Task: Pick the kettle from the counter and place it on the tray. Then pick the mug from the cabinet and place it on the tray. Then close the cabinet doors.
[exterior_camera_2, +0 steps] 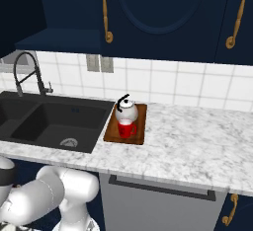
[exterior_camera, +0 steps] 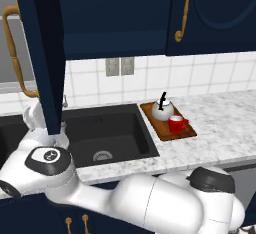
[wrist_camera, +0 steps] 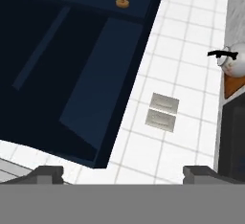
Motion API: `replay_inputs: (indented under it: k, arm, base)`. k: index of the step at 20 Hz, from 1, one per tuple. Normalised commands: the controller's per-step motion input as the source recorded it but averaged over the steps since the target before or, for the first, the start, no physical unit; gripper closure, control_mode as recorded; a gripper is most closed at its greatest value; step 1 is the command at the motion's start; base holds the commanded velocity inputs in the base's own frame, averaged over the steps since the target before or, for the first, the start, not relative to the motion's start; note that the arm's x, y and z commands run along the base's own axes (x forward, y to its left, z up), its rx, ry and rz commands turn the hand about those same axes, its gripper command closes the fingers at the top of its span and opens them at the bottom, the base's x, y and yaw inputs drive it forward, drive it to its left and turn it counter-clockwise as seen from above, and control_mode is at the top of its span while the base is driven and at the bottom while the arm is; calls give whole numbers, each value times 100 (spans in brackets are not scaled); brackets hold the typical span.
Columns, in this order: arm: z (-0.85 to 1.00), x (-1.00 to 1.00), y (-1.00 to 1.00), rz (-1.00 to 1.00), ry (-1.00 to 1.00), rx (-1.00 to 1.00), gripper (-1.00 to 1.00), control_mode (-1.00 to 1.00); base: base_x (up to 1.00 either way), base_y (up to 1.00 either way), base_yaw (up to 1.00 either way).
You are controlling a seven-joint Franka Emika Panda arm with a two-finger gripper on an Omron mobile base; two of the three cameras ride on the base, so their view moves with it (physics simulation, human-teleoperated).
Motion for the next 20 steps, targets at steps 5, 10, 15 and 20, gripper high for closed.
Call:
replay_inputs:
  k: [5,10,15,20]
  arm:
    - [47,-31,-3,-13,-7,0,-100,-100]
    - [41,-34,-35,-12,-13,4,-100,-100]
    - [33,-15,-61,-10,-5,9,-100,-100]
    - [30,3,-66,-2,0,10,-100,-100]
  base:
    - [0,0,0]
    - [0,0,0]
    - [0,0,0]
    - [0,0,0]
